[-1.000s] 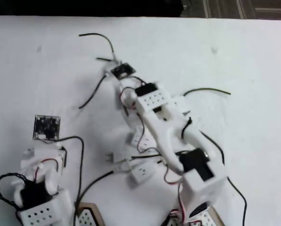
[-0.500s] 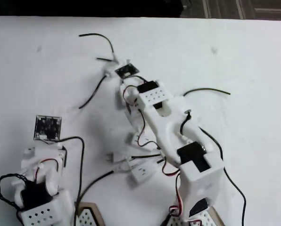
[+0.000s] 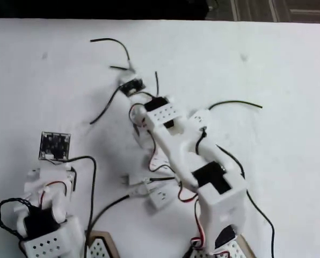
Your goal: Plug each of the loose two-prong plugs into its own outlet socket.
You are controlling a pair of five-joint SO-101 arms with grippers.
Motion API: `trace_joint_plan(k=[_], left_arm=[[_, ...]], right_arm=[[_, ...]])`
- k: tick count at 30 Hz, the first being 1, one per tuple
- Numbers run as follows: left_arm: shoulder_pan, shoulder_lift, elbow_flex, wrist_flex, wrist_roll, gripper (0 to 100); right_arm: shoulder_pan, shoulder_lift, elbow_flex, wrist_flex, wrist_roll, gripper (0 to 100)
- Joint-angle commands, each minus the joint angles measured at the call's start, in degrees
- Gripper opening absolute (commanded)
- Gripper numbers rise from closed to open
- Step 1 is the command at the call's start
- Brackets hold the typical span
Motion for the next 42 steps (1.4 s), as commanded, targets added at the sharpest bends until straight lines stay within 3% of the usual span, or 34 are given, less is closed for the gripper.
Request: trace_joint_plan(k=[1, 7, 16, 23, 29, 42], left_arm=[[-0.40, -0.40, -0.26, 0.26, -0.62, 18], [-0.40, -0.40, -0.26, 0.26, -0.62, 18], [-0.13, -0.40, 0.53, -0.09, -0.70, 18], [-0.13, -0.40, 0.62, -0.09, -0.70, 18], [-0.13, -0.40, 0.62, -0.09, -0.70, 18], [-0.13, -0.40, 0.70, -0.09, -0.79, 18]], right_arm=[[-0.13, 2.24, -3.16, 1.45, 0.35, 12.8], [-0.13, 4.53, -7.21, 3.38, 0.44, 1.9], [-0.22, 0.22, -6.77, 7.43, 0.62, 1.7], [3.47, 0.13, -7.56, 9.80, 10.02, 1.8], [3.56, 7.60, -17.14, 19.21, 12.57, 12.0], [4.09, 23.87, -40.09, 32.22, 12.48, 8.0]])
